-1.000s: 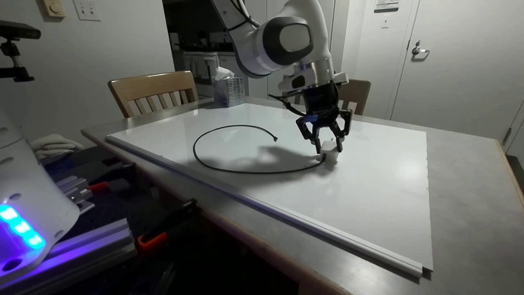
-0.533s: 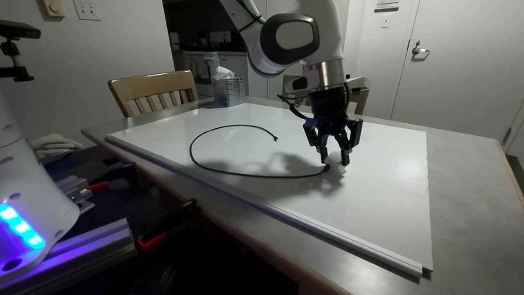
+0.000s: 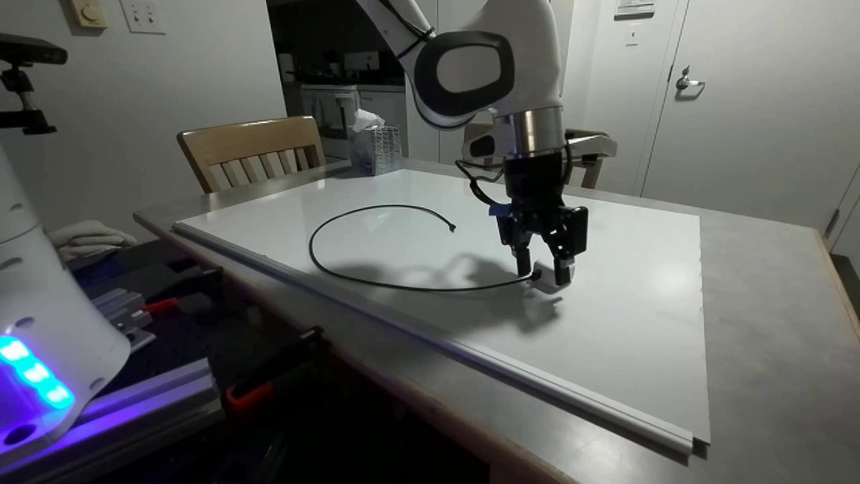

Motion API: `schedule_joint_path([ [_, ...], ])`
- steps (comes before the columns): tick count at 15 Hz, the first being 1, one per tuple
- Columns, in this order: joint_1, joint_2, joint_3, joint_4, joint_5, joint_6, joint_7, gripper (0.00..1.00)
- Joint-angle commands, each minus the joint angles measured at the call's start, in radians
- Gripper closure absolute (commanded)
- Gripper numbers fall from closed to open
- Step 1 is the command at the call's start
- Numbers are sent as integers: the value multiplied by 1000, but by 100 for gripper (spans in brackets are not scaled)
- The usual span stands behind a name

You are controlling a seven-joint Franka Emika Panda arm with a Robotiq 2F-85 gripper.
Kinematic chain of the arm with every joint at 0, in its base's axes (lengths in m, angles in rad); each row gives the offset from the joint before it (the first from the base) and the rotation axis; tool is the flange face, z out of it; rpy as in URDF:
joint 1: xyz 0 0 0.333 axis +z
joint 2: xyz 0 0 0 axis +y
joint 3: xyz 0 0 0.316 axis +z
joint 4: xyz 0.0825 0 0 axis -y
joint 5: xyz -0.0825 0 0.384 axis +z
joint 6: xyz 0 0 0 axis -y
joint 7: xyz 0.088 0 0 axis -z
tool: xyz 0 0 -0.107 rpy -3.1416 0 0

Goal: Unwind the charger cable and stretch it along the board

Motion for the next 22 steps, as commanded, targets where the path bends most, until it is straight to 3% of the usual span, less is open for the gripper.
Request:
schedule_joint_path([
  [1, 42, 41, -36, -8, 51, -32, 1, 1],
  [5, 81, 36, -75, -8, 17, -89, 1, 0],
  [8, 142, 32, -142, -2, -22, -219, 0, 0],
  [12, 182, -17, -174, 19, -140, -340, -42, 0],
  [13, 110, -112, -101, 16, -281, -309, 12, 0],
  [15, 68, -171, -45, 24, -377, -300, -36, 0],
  [18, -46, -254, 90, 44, -498, -286, -75, 0],
  [22, -243, -305, 315, 81, -564, -274, -194, 0],
])
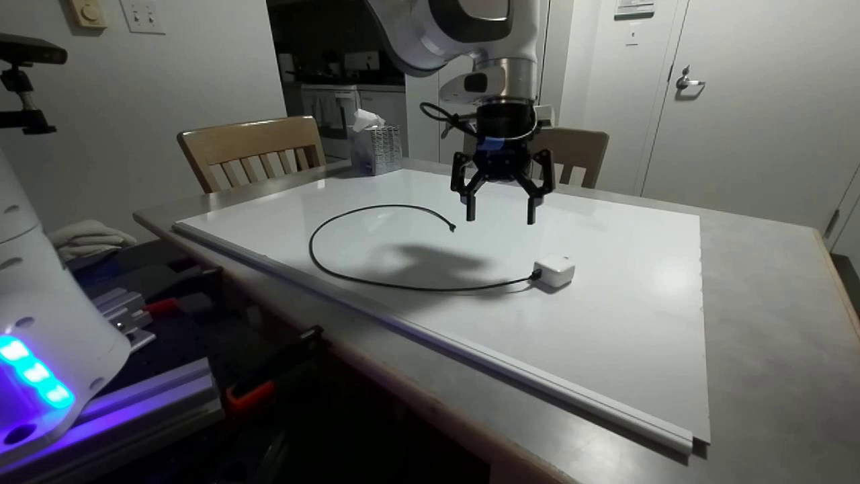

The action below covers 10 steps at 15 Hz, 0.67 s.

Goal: Unwind the charger cable and stretch it along the board

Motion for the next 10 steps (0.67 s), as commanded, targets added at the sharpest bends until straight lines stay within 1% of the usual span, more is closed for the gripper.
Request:
schedule_joint_path([
  [1, -135, -42, 139, 11, -87, 4, 20, 0],
  [2, -170, -48, 176, 18, -101, 2, 21, 0],
  [3, -185, -49, 189, 19, -121, 1, 41, 0],
  [7, -196, -39, 208, 32, -144, 1, 54, 0],
  [10, -234, -34, 266, 49, -186, 11, 79, 0],
])
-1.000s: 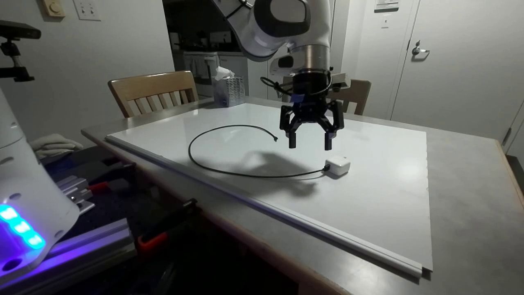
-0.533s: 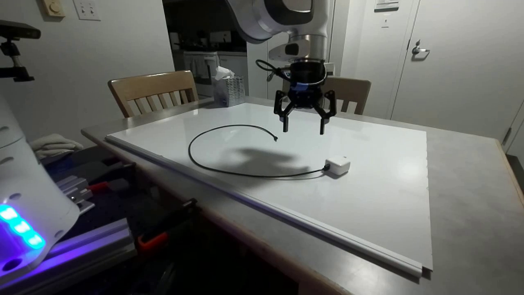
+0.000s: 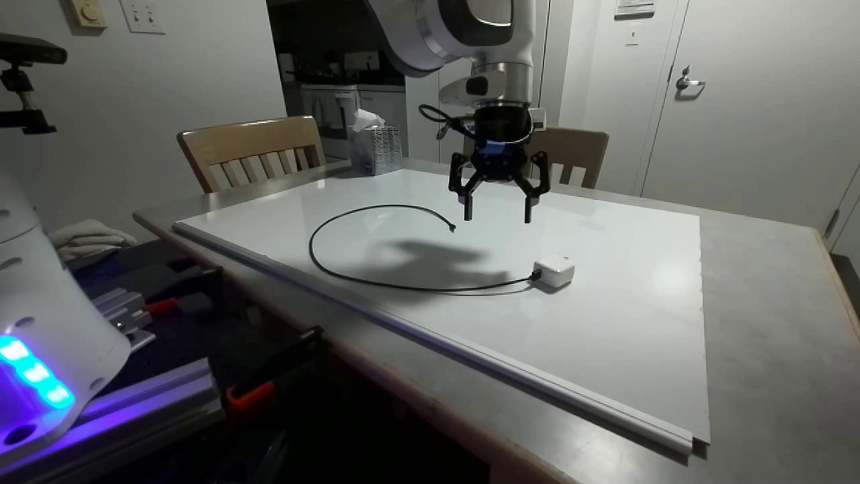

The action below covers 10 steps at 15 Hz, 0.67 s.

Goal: Unwind the charger cable and stretch it along the board

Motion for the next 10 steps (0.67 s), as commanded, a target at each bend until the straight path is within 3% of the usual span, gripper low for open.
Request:
schedule_joint_path([
  [1, -65, -4, 81, 27, -55, 9, 27, 0],
  [4, -88, -3, 127, 46, -74, 17, 3, 0],
  [9, -138, -14, 203, 34, -51, 165, -120, 0],
  [10, -108, -1, 179, 48, -71, 122, -59, 0],
])
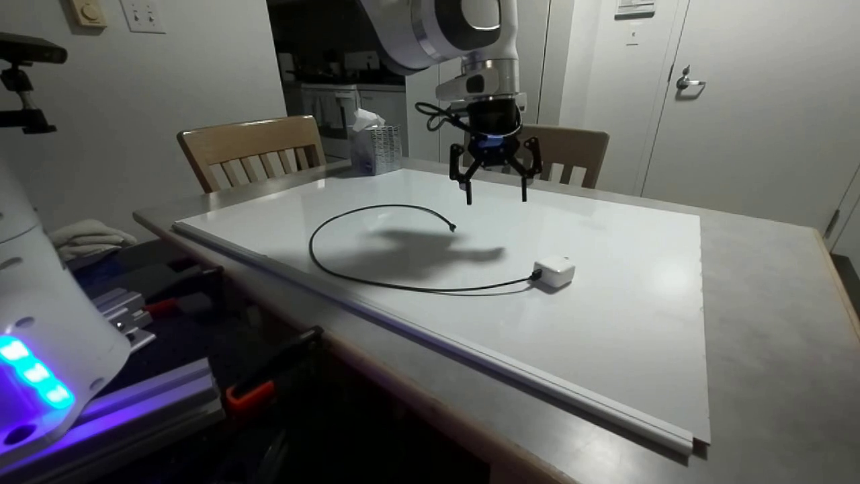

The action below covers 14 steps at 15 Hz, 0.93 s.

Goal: Unwind the charger cable and stretch it along the board

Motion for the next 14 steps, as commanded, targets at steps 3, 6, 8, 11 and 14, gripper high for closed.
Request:
schedule_joint_path([
  [3, -27, 0, 24, 3, -7, 17, -17, 0],
  [6, -44, 11, 49, 27, 9, 24, -57, 0],
  [8, -51, 20, 71, 53, 20, 19, -90, 0],
  [11, -50, 36, 102, 110, 33, -15, -116, 0],
  [14, -61, 41, 156, 122, 70, 0, -195, 0],
])
